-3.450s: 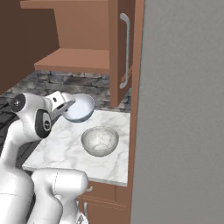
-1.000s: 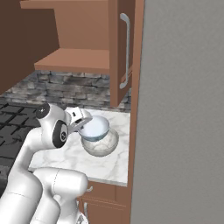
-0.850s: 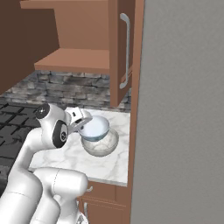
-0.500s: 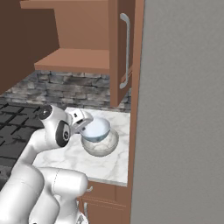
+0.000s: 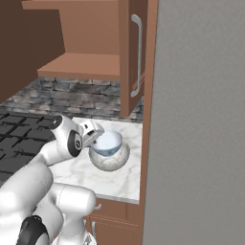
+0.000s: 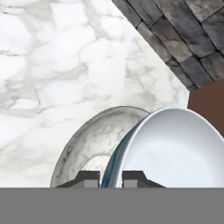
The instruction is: Pick up the bowls on the counter and stack them on top of one another in the open cabinet. Place the smaller bowl on top of the larger bowl.
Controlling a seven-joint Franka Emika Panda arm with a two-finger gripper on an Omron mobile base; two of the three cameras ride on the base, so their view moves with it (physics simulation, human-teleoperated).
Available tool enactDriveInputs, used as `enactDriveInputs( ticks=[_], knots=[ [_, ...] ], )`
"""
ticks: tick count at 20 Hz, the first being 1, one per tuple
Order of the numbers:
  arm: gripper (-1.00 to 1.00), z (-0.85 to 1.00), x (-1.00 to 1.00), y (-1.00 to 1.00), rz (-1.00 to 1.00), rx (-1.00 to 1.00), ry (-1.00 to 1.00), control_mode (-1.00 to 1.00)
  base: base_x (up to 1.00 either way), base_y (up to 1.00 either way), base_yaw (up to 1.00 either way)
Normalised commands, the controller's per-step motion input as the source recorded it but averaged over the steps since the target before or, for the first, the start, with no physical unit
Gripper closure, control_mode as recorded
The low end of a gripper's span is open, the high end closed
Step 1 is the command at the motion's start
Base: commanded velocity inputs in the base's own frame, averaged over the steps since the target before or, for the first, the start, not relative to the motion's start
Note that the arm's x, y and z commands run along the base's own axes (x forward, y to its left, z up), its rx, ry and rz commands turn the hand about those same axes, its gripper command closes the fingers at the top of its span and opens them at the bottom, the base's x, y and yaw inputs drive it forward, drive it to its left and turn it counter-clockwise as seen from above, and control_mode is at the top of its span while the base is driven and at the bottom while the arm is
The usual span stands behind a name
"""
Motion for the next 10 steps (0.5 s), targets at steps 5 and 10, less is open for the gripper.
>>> enactDriveInputs(
  ticks=[5, 10],
  knots=[
    [1.00, -0.33, 0.26, -0.03, 0.00, -0.01, 0.02, -1.00, 0.00, 0.00, 0.00],
    [1.00, -0.38, 0.13, -0.14, 0.00, 0.00, -0.01, -1.00, 0.00, 0.00, 0.00]
  ],
)
